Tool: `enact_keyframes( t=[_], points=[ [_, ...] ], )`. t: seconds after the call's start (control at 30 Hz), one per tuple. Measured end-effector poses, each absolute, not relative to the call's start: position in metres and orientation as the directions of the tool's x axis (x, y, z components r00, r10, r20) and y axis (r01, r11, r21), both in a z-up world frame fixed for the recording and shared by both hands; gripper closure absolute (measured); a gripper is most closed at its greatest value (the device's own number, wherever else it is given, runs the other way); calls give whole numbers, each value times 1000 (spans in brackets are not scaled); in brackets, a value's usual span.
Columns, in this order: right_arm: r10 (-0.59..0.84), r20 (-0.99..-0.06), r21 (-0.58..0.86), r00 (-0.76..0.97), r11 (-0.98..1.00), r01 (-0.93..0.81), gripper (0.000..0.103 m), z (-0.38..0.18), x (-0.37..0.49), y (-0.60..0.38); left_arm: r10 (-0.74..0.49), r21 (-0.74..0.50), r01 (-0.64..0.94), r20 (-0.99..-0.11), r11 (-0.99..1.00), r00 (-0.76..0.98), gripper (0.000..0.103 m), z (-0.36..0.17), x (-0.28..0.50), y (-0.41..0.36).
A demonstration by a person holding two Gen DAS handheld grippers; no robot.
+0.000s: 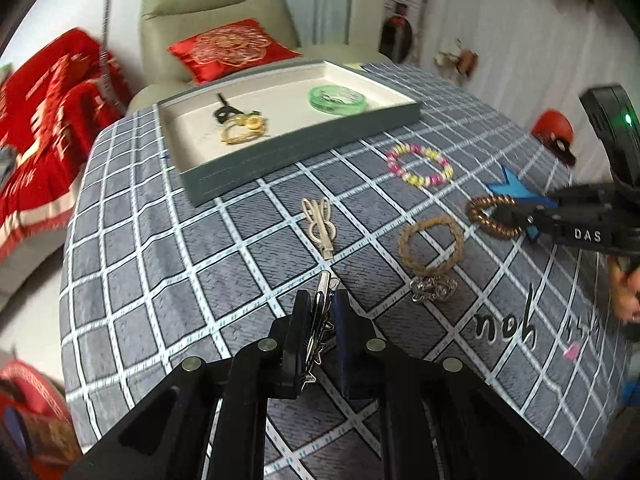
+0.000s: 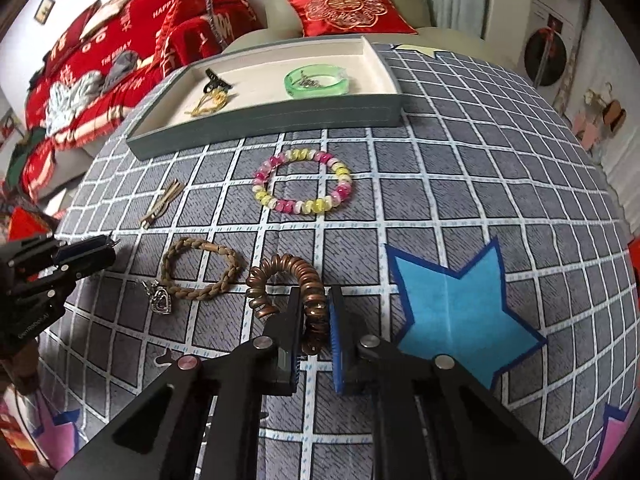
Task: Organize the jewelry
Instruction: 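Grasp the silver barrette with left tool while right tool grasps brown bead bracelet, then carry the barrette and brown coil hair tie into the white tray and open both tools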
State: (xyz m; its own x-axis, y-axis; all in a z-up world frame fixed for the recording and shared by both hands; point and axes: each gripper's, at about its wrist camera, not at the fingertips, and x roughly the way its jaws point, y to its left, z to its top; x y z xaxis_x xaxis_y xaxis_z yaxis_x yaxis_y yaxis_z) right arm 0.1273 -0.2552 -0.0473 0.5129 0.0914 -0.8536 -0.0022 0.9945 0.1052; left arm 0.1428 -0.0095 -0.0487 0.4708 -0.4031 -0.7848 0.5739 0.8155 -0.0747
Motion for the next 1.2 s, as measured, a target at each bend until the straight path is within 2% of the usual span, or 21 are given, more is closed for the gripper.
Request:
enact_keyframes(
  t=[0.6, 0.97, 1.2],
  points=[
    [167, -790, 199, 589, 980, -11, 90, -3, 138, -262, -470, -211, 468, -691, 858, 550, 75, -2, 148, 0],
    [201, -761, 226, 617, 973, -38, 90, 28, 204, -260, -460, -216, 433, -649, 875, 607, 75, 30, 197, -10],
    [234, -781, 252, 579, 966, -51, 90, 20, 267, -250, -441, -217, 407, -654, 887, 614, 75, 32, 247, -17]
  ],
)
